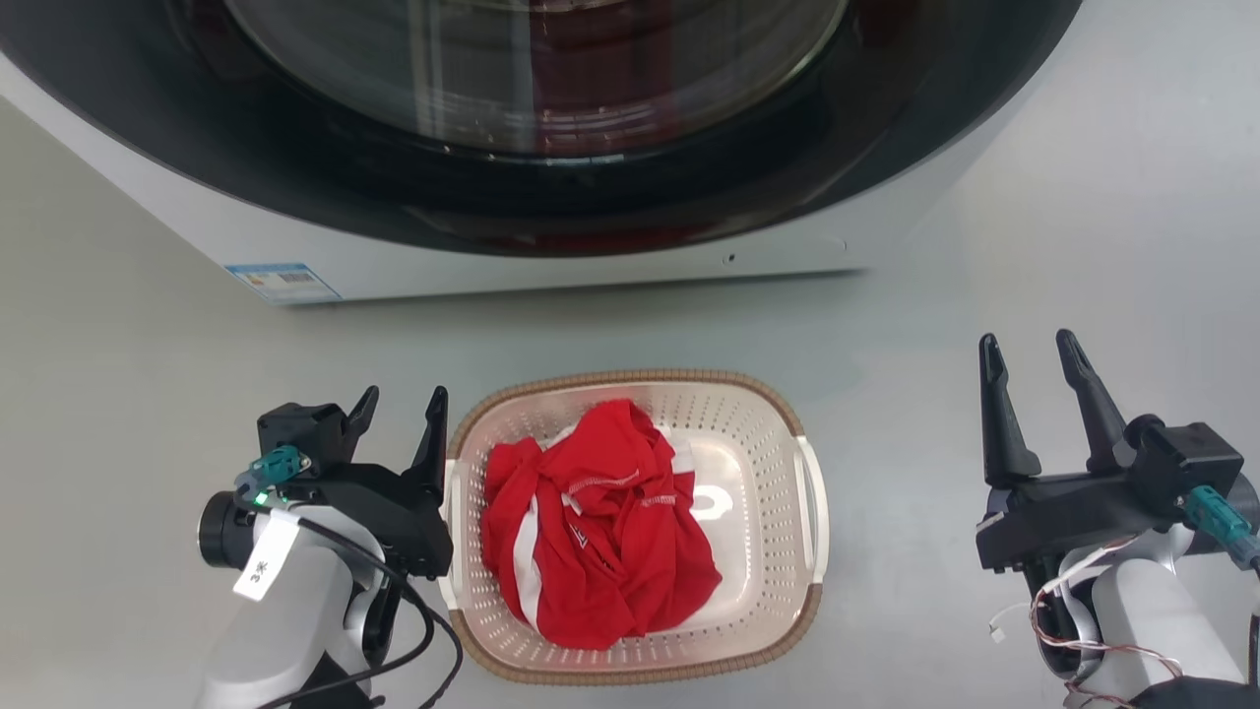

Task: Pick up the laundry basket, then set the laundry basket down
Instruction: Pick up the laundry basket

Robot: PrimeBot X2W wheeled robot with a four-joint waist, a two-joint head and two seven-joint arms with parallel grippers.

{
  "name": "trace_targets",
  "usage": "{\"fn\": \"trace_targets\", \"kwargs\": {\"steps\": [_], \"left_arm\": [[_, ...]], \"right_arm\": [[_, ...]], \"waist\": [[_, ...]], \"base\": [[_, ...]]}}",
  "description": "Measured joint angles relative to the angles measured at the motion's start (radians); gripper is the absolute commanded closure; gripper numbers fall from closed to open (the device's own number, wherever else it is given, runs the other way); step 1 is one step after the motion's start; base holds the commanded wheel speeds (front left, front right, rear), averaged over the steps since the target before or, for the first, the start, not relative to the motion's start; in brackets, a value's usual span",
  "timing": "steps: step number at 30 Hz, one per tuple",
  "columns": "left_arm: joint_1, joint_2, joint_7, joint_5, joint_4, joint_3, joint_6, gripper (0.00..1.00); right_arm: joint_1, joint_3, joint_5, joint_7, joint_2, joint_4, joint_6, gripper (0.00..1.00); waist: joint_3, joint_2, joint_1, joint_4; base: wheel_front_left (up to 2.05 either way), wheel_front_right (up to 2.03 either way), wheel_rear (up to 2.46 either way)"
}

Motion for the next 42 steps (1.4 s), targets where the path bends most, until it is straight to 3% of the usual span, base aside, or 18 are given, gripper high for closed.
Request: {"fn": "trace_targets", "kwargs": {"steps": [7,8,12,21,30,42], "left_arm": [[0.114,0.026,0.000,0.038,-0.146,0.034,0.042,0.00],[0.184,0.040,0.000,0.057,-0.219,0.038,0.061,0.00],[0.264,0.054,0.000,0.095,-0.341,0.045,0.092,0.00],[0.396,0.085,0.000,0.134,-0.588,0.066,0.148,0.00],[0.487,0.109,0.000,0.168,-0.725,0.078,0.171,0.00],[0.587,0.107,0.014,0.157,-0.807,0.101,0.197,0.00]], "right_arm": [[0.043,-0.005,-0.006,0.000,0.000,0.027,0.000,0.00],[0.069,-0.004,-0.006,0.000,0.000,0.031,0.000,0.00],[0.115,0.000,-0.012,0.000,0.000,0.013,0.000,0.00],[0.145,0.004,-0.016,0.000,0.000,-0.051,0.008,0.00],[0.197,0.006,-0.016,0.000,0.004,-0.054,0.008,0.00],[0.252,0.012,-0.013,0.000,0.007,-0.049,0.008,0.00]], "waist": [[-0.134,-0.0001,-0.0001,0.012],[-0.194,-0.0001,-0.0001,0.011],[-0.263,-0.0001,-0.0002,0.009],[-0.349,-0.0002,0.0000,0.004],[-0.385,-0.0001,0.0001,0.004],[-0.427,-0.0002,0.0000,-0.007]], "base": [[0.00,0.00,0.00],[0.00,0.00,0.00],[0.00,0.00,0.00],[0.00,0.00,0.00],[0.00,0.00,0.00],[0.00,0.00,0.00]]}}
